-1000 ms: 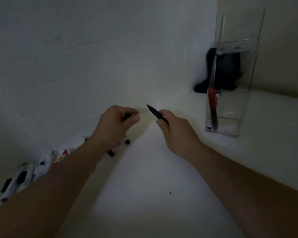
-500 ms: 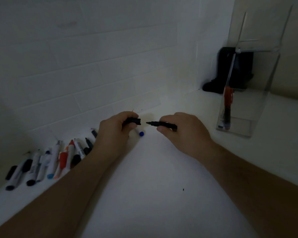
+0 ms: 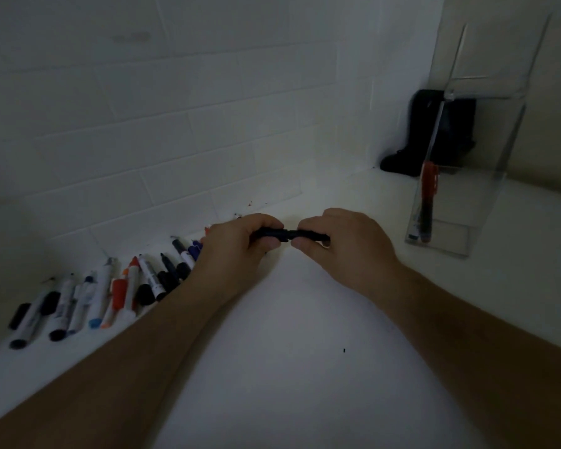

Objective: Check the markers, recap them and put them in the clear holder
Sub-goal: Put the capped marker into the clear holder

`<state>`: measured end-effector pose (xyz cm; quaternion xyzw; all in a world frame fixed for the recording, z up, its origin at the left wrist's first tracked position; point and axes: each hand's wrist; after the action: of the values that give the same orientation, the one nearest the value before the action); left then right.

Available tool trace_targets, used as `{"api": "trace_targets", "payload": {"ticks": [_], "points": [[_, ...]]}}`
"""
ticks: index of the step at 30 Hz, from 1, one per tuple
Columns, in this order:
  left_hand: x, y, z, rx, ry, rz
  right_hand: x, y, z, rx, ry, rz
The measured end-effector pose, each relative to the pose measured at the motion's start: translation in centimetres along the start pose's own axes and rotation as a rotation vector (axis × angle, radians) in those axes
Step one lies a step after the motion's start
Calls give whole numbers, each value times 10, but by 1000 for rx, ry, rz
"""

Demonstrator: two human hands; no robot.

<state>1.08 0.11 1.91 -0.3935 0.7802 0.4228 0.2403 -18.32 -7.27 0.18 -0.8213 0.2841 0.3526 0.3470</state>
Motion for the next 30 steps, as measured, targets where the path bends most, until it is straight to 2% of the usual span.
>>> {"api": "trace_targets", "payload": {"ticks": [4,9,15,22,30], "points": [[-1,2,2,-11,7,71,-3,-1,1,-37,-6,28],[-1,2,3,1,19,51,-3,-7,3,-25,34,114],[2,3,4,159,72,21,-2,-4,5,1,-61,-102],[2,-7,2,152,9,-16,1,-10,3,-66,-38,150],[2,-7,4,26,78,111,-6,-12,1,-64,-26,132]]}}
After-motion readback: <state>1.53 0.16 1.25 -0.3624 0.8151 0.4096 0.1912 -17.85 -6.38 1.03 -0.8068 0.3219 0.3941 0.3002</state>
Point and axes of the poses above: each hand's wrist, its own z-axis away from the middle knuckle, its own x-axis out of the palm, y = z × x, and after that the axes turned 13 degrees about x, right-handed
